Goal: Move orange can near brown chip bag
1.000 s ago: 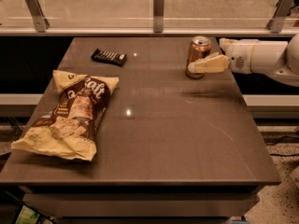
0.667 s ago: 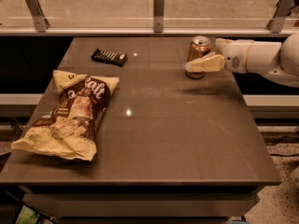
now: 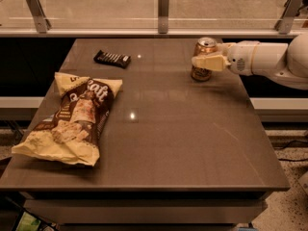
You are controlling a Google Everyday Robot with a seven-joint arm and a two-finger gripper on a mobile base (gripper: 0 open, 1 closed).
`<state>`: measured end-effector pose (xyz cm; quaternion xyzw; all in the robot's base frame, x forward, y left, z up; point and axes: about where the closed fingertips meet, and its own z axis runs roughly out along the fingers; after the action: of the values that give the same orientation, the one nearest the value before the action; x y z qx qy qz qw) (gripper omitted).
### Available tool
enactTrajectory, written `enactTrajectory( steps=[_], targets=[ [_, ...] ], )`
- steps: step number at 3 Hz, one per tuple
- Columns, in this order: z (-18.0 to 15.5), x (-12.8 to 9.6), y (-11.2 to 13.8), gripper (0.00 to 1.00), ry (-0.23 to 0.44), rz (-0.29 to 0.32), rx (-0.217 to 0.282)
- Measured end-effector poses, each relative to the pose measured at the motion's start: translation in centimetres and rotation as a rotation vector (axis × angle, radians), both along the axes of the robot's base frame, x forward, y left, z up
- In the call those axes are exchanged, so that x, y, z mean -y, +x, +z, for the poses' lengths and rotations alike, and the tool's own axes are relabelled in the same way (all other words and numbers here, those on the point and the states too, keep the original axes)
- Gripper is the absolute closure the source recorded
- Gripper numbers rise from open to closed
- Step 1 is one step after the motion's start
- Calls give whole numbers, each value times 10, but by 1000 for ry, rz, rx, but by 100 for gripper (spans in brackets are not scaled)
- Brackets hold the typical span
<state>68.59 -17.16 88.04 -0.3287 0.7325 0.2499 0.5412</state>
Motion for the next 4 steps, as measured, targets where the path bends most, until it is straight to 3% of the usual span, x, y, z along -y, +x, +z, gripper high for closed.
enactTrajectory(
  steps=[2, 3, 4],
  targets=[
    [-1, -6, 1, 87, 1, 9, -2],
    [-2, -9, 1, 100, 2, 13, -3],
    [1, -12, 0, 100, 2, 24, -3]
  ],
)
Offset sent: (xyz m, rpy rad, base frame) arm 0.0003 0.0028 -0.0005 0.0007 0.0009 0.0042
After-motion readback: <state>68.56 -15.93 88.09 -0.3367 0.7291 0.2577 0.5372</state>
